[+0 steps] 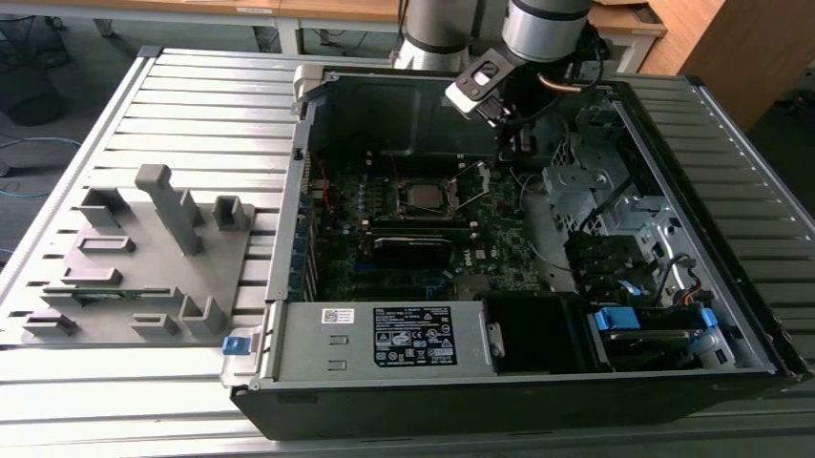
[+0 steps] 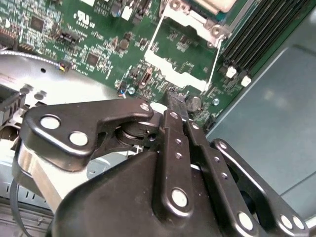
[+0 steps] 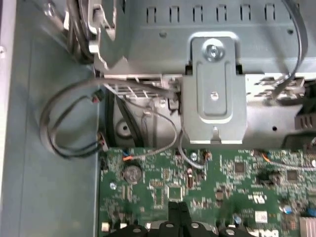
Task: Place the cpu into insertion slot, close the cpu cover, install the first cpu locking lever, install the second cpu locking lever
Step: 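Close the cpu cover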
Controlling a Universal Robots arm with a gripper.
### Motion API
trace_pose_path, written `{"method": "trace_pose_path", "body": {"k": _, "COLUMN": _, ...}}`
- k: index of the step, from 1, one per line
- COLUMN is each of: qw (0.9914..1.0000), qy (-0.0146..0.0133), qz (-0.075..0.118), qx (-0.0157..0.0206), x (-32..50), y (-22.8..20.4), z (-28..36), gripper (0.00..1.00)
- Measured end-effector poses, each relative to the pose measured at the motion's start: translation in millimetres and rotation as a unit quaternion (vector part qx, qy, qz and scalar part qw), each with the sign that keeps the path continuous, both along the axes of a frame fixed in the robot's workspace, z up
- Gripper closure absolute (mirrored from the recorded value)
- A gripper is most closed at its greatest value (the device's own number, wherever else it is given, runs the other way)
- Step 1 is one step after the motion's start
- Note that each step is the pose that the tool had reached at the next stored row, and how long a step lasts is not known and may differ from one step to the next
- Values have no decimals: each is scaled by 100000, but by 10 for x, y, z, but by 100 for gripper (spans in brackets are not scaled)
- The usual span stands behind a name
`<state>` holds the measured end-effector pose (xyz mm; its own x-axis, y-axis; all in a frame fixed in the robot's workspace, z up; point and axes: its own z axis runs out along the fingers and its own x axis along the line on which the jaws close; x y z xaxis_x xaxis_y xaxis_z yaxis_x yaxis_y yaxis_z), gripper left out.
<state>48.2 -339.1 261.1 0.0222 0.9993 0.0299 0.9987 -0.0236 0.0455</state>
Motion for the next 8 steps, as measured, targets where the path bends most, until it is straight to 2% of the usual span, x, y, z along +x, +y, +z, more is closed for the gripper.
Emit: {"method": "trace_pose_path", "body": {"k": 8, "qw": 100000, "qy": -3, "qz": -1, "qx": 4, "x": 22, "y": 0, "z": -14, "gripper": 89}}
